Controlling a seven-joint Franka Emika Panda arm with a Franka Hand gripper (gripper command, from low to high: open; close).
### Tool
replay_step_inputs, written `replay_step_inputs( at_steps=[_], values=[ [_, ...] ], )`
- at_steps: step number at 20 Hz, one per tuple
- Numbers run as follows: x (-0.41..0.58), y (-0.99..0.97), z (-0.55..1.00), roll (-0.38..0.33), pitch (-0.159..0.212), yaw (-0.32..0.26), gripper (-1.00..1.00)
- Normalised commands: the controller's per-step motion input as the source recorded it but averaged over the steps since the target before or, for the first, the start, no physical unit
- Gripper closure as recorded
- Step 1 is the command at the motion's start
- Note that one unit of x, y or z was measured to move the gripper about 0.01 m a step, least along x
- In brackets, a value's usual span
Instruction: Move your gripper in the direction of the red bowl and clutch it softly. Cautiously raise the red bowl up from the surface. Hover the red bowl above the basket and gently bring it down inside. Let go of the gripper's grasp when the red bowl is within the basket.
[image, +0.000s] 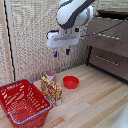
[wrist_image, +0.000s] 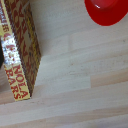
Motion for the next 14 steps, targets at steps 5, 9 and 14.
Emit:
replay_step_inputs(
  at_steps=[5,9,14],
  values=[
    [0.000,-0.91,-0.24,0.097,-0.002,-0.052,-1.00],
    [-0.004,-0.92,-0.22,0.100,0.000,-0.050,-1.00],
    [-0.055,-0.76,-0.25,0.083,0.001,-0.054,-1.00]
  ],
)
